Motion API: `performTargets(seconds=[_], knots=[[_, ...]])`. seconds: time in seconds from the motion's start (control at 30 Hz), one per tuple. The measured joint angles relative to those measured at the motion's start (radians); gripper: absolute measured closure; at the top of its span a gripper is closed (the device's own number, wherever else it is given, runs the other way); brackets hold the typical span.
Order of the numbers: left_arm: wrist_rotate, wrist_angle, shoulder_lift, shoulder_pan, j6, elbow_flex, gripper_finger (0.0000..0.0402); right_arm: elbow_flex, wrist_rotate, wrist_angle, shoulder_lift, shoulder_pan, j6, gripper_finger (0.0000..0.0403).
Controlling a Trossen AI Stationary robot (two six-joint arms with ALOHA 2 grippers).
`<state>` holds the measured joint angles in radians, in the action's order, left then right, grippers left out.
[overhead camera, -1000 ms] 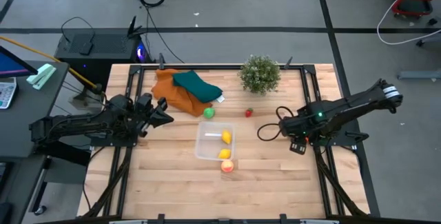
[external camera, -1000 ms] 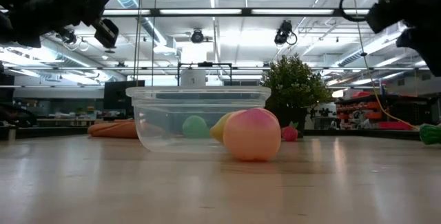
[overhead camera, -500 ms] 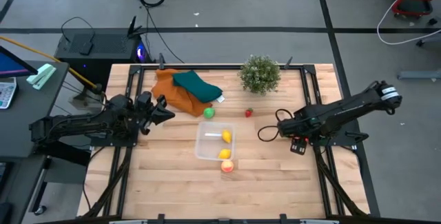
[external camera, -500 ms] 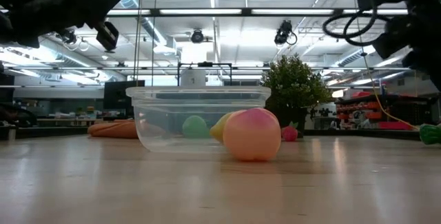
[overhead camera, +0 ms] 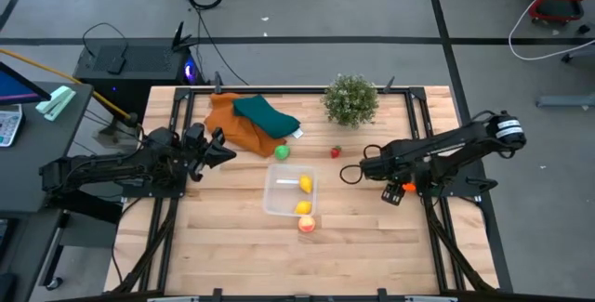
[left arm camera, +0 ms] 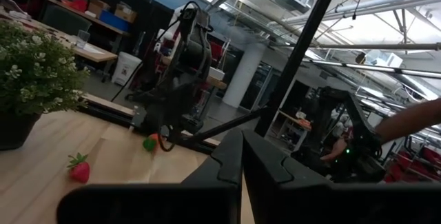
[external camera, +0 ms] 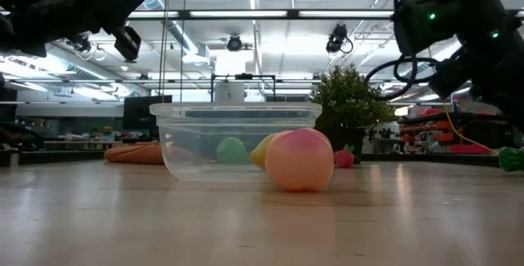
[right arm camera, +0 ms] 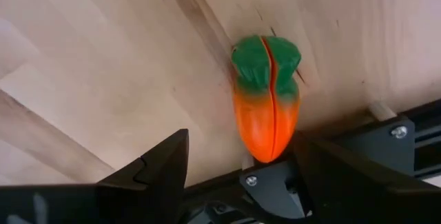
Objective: Pick and placing Produce into tupperware
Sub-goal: Put the orange carrot into the transparent container
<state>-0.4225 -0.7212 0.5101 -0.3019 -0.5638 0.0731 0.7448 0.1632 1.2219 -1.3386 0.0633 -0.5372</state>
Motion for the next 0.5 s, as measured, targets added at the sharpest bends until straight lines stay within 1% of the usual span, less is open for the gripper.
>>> performTargets(seconds=[0.13, 0.37, 0.5], knots=[[0.001, 0.0, 0.0, 0.0, 0.0, 0.0, 0.0382, 0.0, 0.009, -0.027, -0.028, -0.032, 0.037, 0.0173], [0.001, 0.0, 0.0, 0.0, 0.0, 0.0, 0.0391, 0.0, 0.026, -0.026, -0.098, -0.081, 0.065, 0.0173], [0.0, 0.0, 0.0, 0.0, 0.0, 0.0, 0.0387, 0.0, 0.026, -0.027, -0.142, -0.101, 0.091, 0.0173]])
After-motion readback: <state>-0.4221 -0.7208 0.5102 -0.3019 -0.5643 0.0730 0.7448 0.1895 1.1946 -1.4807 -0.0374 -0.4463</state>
